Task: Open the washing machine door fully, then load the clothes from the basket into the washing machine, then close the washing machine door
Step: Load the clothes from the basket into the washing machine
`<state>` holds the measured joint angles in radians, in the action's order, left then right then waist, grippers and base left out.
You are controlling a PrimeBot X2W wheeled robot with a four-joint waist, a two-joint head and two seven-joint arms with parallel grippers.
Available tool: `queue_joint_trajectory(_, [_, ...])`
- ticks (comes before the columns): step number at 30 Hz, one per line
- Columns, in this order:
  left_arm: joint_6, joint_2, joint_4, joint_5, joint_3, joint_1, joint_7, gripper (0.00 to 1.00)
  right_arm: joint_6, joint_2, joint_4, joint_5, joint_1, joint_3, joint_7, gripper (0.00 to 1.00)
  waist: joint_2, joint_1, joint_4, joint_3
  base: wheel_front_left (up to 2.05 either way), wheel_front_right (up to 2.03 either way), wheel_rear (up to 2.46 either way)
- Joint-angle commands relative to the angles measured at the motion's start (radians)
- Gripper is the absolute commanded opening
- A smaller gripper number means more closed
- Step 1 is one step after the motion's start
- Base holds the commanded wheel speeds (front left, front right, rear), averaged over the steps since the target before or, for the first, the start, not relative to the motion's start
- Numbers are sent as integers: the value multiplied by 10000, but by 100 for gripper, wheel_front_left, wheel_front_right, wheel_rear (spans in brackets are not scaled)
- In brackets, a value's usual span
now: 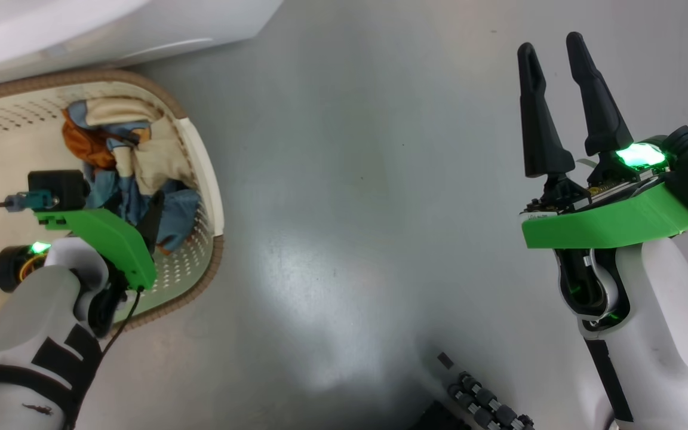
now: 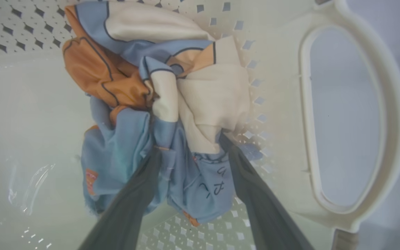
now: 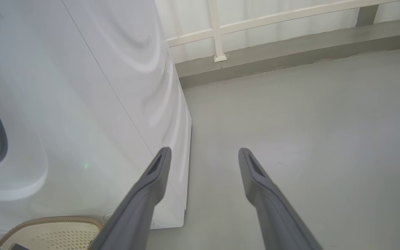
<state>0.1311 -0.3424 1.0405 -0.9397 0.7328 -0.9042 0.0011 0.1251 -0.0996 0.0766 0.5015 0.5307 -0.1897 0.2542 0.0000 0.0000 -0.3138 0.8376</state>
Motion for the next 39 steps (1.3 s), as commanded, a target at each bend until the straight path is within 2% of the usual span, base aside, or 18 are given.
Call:
queue_joint_trajectory(1, [-4,-371,-112,-104,-4,-24,-35,100,56,-58,-247,-34,-200,-157,76,100,0,0,-51,54,0,0,0])
queue_joint_trajectory(18, [-4,-548,724,-1081,1509,-741,-422,99,56,-147,-428,-86,-315,-458,76,100,0,0,-307,329,0,0,0])
queue_joint_trajectory(19, [-4,-545,785,-1143,1562,-767,-420,69,56,-163,-443,-93,-345,-477,76,100,0,0,-325,324,1,1,1])
queue_joint_trajectory(20, [-4,-551,828,-1216,1608,-796,-406,45,56,-180,-459,-99,-370,-489,76,100,0,0,-339,324,5,5,5])
queue_joint_trajectory(22, [-4,-591,872,-1363,1686,-848,-434,2,56,-213,-488,-142,-410,-506,76,100,0,0,-320,311,8,8,8])
queue_joint_trajectory(23, [-4,-578,890,-1441,1712,-863,-474,0,56,-228,-499,-171,-431,-506,76,100,0,0,-291,294,6,6,6])
queue_joint_trajectory(30, [-4,-548,954,-1831,1969,-951,-800,0,56,-259,-516,-282,-523,-415,76,100,0,0,-140,170,1,1,1])
queue_joint_trajectory(39, [-4,-416,1173,-2383,1945,-629,-1969,0,56,-230,-445,-262,-469,-305,76,100,0,0,252,-516,0,0,0])
